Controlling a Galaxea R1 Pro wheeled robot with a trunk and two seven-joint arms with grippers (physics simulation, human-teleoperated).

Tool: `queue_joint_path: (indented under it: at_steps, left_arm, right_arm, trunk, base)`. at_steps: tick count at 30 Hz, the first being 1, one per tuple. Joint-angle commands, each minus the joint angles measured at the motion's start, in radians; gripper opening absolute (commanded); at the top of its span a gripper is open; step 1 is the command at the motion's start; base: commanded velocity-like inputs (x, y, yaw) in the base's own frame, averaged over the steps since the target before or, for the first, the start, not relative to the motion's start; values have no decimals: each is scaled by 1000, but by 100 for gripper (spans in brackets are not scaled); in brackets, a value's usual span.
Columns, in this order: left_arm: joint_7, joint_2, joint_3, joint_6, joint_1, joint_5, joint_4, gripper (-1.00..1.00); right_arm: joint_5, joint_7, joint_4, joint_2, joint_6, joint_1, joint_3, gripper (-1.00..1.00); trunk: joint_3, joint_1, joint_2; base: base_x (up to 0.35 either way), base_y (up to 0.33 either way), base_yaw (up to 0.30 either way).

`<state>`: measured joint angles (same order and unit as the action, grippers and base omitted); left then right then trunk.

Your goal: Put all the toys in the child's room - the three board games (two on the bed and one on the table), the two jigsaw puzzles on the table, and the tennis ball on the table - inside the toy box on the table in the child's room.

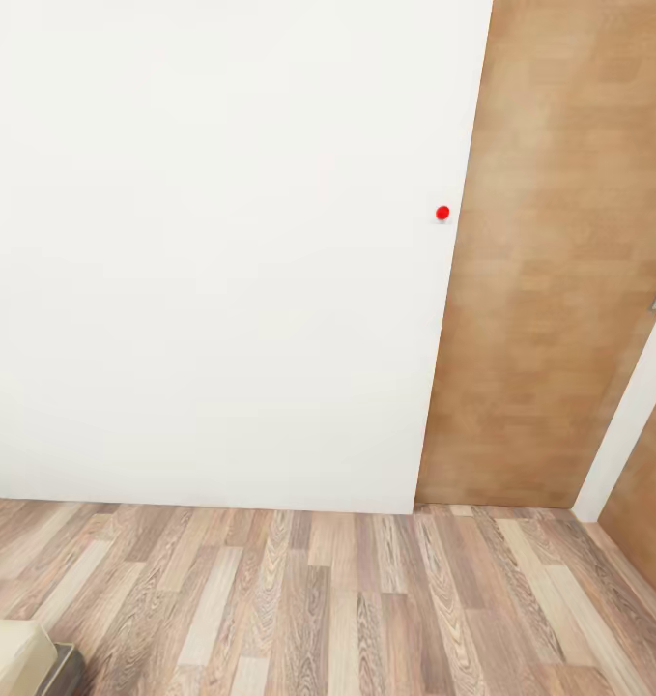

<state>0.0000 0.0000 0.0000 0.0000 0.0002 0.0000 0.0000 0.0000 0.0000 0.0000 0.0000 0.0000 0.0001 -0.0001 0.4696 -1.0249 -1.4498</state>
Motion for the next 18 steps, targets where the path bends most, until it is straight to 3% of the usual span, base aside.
queue_joint_path:
  at_steps: [1, 4, 10, 18]
  left_arm:
    - [6, 6, -6, -6, 6, 6, -6, 100]
    - [23, 21, -22, -23, 23, 23, -22, 100]
    - [56, 21, -56, -56, 48, 56, -41, 100]
    - [101, 21, -101, -56, 48, 101, -41, 100]
  right_arm:
    - [6, 6, -6, -6, 6, -6, 6, 100]
    - [23, 23, -23, -23, 23, -20, 5, 100]
    - [36, 56, -57, -56, 56, -20, 5, 100]
    - [36, 101, -79, -56, 101, -20, 5, 100]
  trunk:
    - [0, 0, 0]
    - [0, 0, 0]
    - [0, 0, 0]
    - [0, 0, 0]
  base:
    - [0, 0, 0]
    - [0, 0, 0]
    - [0, 0, 0]
    - [0, 0, 0]
